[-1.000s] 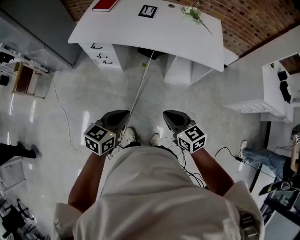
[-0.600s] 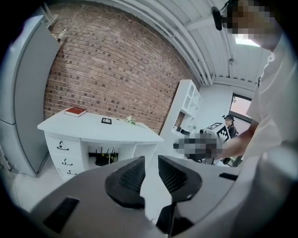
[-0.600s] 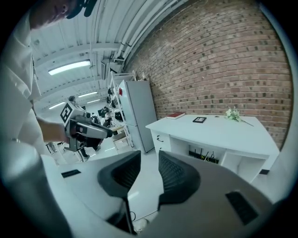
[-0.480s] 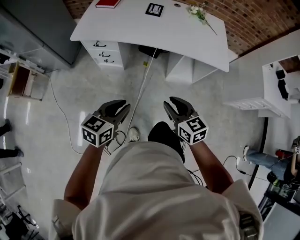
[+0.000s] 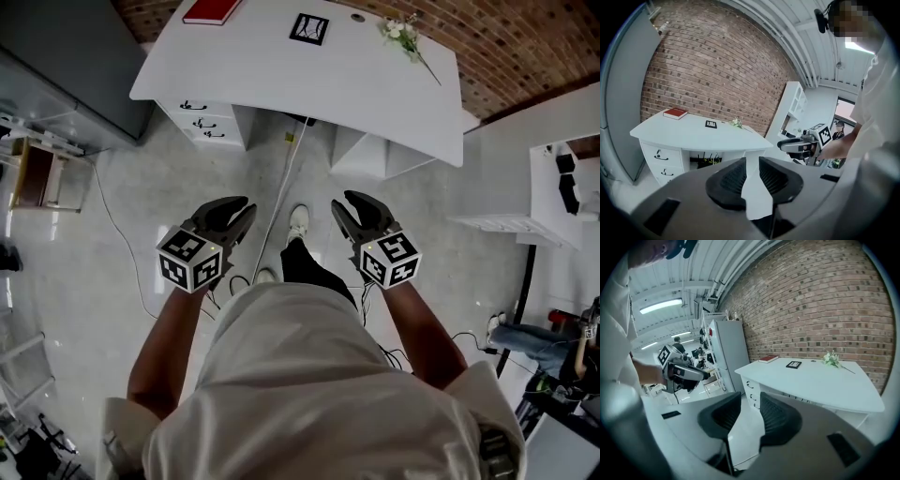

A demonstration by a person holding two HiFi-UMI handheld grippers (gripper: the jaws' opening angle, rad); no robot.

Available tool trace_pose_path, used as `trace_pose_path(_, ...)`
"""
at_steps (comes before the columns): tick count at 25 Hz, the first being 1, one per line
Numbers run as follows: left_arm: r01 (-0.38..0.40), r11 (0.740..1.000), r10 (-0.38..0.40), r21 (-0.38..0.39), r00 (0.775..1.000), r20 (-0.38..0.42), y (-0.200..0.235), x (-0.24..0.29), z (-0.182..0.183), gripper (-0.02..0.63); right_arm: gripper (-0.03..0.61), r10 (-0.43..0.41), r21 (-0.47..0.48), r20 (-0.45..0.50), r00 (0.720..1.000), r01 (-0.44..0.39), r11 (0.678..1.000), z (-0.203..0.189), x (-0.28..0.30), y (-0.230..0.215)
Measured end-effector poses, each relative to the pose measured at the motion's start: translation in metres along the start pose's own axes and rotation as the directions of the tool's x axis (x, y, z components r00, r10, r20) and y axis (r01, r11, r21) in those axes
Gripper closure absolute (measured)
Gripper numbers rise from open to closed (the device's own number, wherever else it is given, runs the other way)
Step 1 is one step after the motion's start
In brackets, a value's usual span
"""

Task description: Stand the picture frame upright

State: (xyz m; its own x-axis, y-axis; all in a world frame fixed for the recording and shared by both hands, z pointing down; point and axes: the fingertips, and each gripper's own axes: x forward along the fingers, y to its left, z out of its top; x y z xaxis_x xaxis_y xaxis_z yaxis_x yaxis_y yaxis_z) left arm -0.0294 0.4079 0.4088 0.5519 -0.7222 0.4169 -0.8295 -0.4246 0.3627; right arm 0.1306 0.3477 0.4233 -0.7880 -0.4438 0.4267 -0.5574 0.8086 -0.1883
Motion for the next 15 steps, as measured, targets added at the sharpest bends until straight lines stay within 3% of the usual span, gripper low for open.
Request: trace_pose_path(15, -0.062, 0.998, 0.063, 0.009, 0.997, -0.039, 0.093, 0.149, 0.122, 0.535, 0.468, 0.104, 0.023, -0.003, 0.995, -0.104, 0.994, 0.083, 0.113, -0.170)
